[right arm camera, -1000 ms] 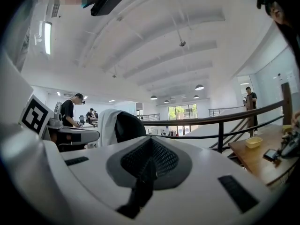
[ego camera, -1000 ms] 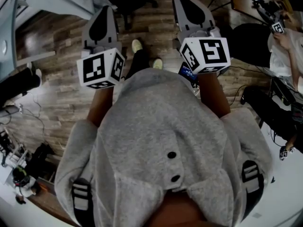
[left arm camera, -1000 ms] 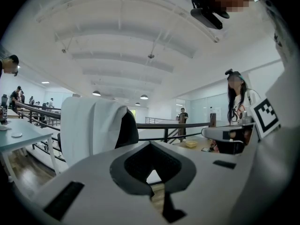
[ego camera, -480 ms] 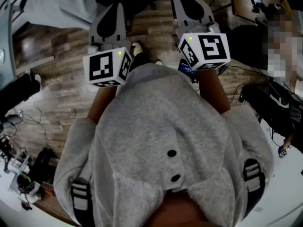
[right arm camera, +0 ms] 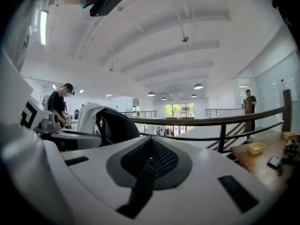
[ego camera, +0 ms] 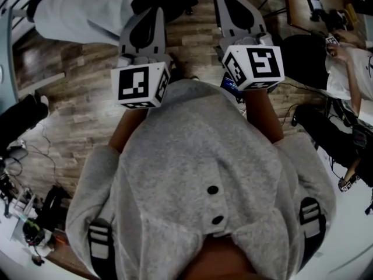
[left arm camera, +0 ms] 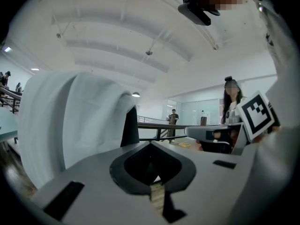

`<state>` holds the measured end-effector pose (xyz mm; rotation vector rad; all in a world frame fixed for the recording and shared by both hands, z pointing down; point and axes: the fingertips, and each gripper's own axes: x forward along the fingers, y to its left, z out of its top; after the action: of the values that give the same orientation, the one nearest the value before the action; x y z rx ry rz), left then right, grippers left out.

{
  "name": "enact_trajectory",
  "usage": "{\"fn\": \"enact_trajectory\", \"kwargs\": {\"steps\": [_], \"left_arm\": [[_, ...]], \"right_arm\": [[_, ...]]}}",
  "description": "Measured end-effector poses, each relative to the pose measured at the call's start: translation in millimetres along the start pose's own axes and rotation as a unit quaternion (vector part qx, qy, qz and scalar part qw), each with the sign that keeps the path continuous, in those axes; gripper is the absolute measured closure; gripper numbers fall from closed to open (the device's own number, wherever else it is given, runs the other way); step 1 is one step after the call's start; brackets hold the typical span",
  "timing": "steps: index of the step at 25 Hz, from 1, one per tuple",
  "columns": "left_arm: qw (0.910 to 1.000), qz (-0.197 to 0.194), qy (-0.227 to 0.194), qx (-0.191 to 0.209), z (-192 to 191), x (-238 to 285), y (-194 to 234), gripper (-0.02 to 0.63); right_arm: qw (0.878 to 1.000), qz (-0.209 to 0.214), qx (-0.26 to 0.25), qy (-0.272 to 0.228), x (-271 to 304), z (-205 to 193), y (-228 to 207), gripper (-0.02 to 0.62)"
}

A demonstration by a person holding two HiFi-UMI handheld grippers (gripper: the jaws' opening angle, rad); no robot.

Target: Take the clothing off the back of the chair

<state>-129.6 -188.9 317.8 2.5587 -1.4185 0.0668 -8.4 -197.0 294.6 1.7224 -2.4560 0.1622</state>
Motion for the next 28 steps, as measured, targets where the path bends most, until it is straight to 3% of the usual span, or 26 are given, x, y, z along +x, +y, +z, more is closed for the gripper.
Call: {"fn": "enact_trajectory", "kwargs": {"steps": [11,21,25,28], "left_arm": [[0.9995,-0.031,0.003,0.003,0.3,7.7,7.0,0.597],[0.9993,0.034,-0.004,0.012,10.0,-2.2,-0.1,0.589],[0.9975,0.068,-0.003,0.017,10.6,-8.7,-8.3,0.456],[0.9913,0.129,-0.008,0.023,9.7,-19.8,2.5,0.311]], "right_arm": [[1.000,-0.016,-0.012,0.009,19.7,2.0,-0.9,0.583],[0.999,0.051,-0.003,0.005,32.1,4.4,3.1,0.583],[0.996,0.086,0.000,-0.009,34.3,9.6,2.0,0.584],[0.994,0.107,0.003,-0.016,32.9,12.8,-0.8,0.583]]}}
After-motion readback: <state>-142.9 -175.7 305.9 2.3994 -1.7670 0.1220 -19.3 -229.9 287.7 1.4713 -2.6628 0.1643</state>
